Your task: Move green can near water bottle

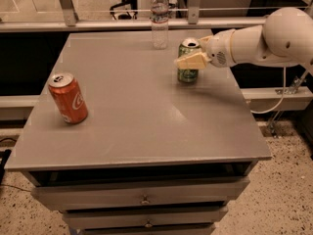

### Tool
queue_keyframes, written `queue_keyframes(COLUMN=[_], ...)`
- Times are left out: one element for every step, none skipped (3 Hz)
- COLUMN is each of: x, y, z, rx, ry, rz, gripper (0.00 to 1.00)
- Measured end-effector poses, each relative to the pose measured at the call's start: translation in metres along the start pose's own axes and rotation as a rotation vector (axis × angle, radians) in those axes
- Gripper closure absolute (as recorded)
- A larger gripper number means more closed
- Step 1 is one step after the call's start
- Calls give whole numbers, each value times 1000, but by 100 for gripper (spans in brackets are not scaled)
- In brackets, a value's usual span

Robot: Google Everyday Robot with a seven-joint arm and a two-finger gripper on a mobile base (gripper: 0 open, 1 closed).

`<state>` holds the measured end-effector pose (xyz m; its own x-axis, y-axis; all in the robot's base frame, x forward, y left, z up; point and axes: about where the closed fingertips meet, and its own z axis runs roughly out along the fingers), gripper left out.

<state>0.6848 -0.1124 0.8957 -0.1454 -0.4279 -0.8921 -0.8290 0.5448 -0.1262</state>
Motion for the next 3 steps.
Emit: queue_keyframes(x=[-10,-9,-9], y=[-14,-12,-11], z=[-19,-15,-14], rx=[52,44,42], ry=[-27,-25,-25], rz=[-7,-7,-7], gripper=[80,99,100])
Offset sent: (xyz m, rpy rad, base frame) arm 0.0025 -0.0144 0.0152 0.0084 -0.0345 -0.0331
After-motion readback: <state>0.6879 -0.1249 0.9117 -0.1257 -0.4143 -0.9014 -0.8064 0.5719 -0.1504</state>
